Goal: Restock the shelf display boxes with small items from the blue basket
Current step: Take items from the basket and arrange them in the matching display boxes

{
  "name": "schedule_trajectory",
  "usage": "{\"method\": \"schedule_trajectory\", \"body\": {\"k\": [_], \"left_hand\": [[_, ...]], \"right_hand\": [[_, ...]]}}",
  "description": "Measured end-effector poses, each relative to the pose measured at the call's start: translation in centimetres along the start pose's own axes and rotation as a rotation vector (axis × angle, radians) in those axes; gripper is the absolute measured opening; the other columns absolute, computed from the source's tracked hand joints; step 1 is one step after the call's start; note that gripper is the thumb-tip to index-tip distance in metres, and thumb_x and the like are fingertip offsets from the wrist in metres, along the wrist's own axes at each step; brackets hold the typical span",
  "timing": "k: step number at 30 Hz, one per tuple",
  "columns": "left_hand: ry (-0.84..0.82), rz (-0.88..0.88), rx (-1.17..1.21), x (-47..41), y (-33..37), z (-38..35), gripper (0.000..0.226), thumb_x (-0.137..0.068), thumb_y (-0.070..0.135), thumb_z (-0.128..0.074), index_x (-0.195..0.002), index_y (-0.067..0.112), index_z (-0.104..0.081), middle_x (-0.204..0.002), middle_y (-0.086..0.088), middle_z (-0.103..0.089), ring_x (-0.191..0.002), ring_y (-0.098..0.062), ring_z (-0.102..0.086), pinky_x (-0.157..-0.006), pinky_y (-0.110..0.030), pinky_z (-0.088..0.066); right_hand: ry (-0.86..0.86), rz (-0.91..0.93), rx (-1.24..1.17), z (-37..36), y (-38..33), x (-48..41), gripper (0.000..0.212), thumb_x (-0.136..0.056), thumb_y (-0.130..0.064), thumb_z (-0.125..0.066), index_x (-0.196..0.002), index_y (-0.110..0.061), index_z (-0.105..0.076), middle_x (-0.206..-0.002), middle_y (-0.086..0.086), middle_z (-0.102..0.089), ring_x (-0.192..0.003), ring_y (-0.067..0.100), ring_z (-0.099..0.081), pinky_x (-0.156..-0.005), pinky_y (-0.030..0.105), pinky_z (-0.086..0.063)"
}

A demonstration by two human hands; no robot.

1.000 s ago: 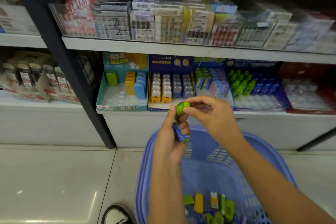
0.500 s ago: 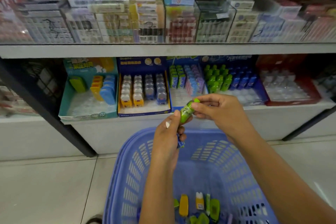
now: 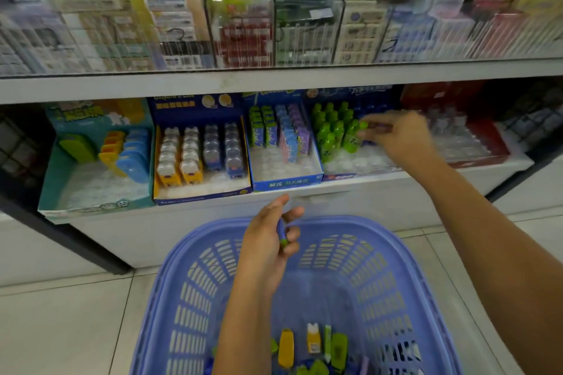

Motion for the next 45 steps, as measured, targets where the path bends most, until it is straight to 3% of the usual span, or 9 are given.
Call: {"method": "schedule_trajectory", "body": {"k": [2,6,21,25,29,31,35,38,45], "left_hand": [[0.006,0.010,-0.057,-0.1,-0.4,0.0,0.025,-0.101,0.025,-0.040,-0.109,0.010,-0.059,-0.063,0.000,-0.067,-0.036,-0.006,-0.036,-0.033,-0.016,-0.024],[-0.026,0.068,-0.010,-0.4,-1.2,-0.2,0.039,-0.101,0.034,-0.034,-0.101,0.006,-0.062,-0.063,-0.001,-0.065,-0.037,-0.006,-0.036,-0.033,-0.016,-0.024],[-0.190,0.150,0.206,1.1,-1.1,-2.2,0.040,-0.093,0.015,-0.034,-0.119,-0.005,-0.057,-0.072,-0.003,-0.056,-0.053,-0.010,-0.043,-0.046,-0.018,-0.037],[-0.202,0.106,0.212,2.0,-0.5,-2.1,0.035,-0.099,0.015,-0.036,-0.118,-0.005,-0.057,-0.085,-0.006,-0.068,-0.070,-0.012,-0.055,-0.060,-0.019,-0.049],[-0.197,0.003,0.204,2.5,0.8,-1.5,0.032,-0.101,0.014,-0.035,-0.110,-0.002,-0.061,-0.087,-0.008,-0.069,-0.070,-0.013,-0.062,-0.063,-0.020,-0.053],[-0.148,-0.093,0.170,2.5,1.9,-0.9,0.031,-0.101,0.013,-0.034,-0.108,0.000,-0.061,-0.084,-0.005,-0.070,-0.070,-0.011,-0.064,-0.069,-0.022,-0.053],[-0.040,-0.345,-0.091,3.3,4.9,0.2,0.028,-0.101,0.011,-0.036,-0.115,0.008,-0.060,-0.095,-0.003,-0.070,-0.088,-0.009,-0.066,-0.085,-0.025,-0.050],[-0.016,-0.537,-0.303,4.7,7.4,0.4,0.028,-0.102,0.012,-0.036,-0.110,0.015,-0.062,-0.099,0.001,-0.071,-0.091,-0.004,-0.066,-0.074,-0.013,-0.050],[-0.048,-0.677,-0.371,5.1,10.0,0.2,0.028,-0.103,0.016,-0.034,-0.111,0.024,-0.060,-0.103,0.013,-0.069,-0.088,0.006,-0.060,-0.075,-0.008,-0.045]], "right_hand": [[-0.076,0.005,-0.035,-1.9,0.3,-0.9,0.034,-0.079,-0.007,-0.072,-0.112,-0.001,-0.067,-0.094,0.009,-0.066,-0.085,0.017,-0.062,-0.071,0.004,-0.047],[-0.233,-0.042,0.007,-4.6,0.9,-2.0,0.037,-0.082,-0.009,-0.071,-0.118,-0.004,-0.064,-0.102,0.013,-0.065,-0.092,0.018,-0.059,-0.098,0.037,-0.049],[-0.310,-0.079,0.234,-5.3,0.9,-1.7,0.042,-0.084,-0.016,-0.070,-0.124,-0.008,-0.061,-0.121,0.014,-0.063,-0.109,0.023,-0.060,-0.093,0.018,-0.041],[-0.089,-0.023,0.247,-3.4,-1.2,1.0,0.038,-0.083,-0.020,-0.071,-0.117,-0.007,-0.063,-0.110,0.013,-0.066,-0.094,0.023,-0.064,-0.080,0.023,-0.046],[-0.217,-0.059,-0.198,-5.4,-4.5,7.6,0.006,-0.077,-0.025,-0.075,-0.079,-0.024,-0.070,-0.075,-0.005,-0.069,-0.064,0.006,-0.060,-0.063,0.019,-0.047],[-0.246,-0.180,-0.421,-6.9,-5.1,11.0,0.011,-0.072,-0.028,-0.079,-0.071,-0.021,-0.070,-0.064,-0.003,-0.068,-0.055,0.007,-0.060,-0.058,0.021,-0.053],[-0.456,-0.521,-0.670,-12.7,-5.5,16.6,0.026,-0.080,-0.031,-0.070,-0.086,-0.006,-0.067,-0.076,0.009,-0.069,-0.061,0.014,-0.066,-0.059,0.022,-0.056],[-0.493,-0.670,-0.975,-14.9,-6.7,17.5,0.020,-0.087,-0.023,-0.063,-0.090,-0.003,-0.067,-0.080,0.012,-0.070,-0.071,0.019,-0.069,-0.066,0.024,-0.057],[-0.600,-0.688,-1.129,-17.0,-8.8,15.8,0.016,-0.084,-0.021,-0.063,-0.090,-0.009,-0.070,-0.078,0.004,-0.072,-0.069,0.012,-0.069,-0.065,0.021,-0.057]]}}
Point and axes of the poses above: each hand's wrist, its own x-axis away from the middle knuckle, its own z-axis out of the back of the hand, y = z × x, the point moved 10 cm from there along -x, towards the middle knuckle
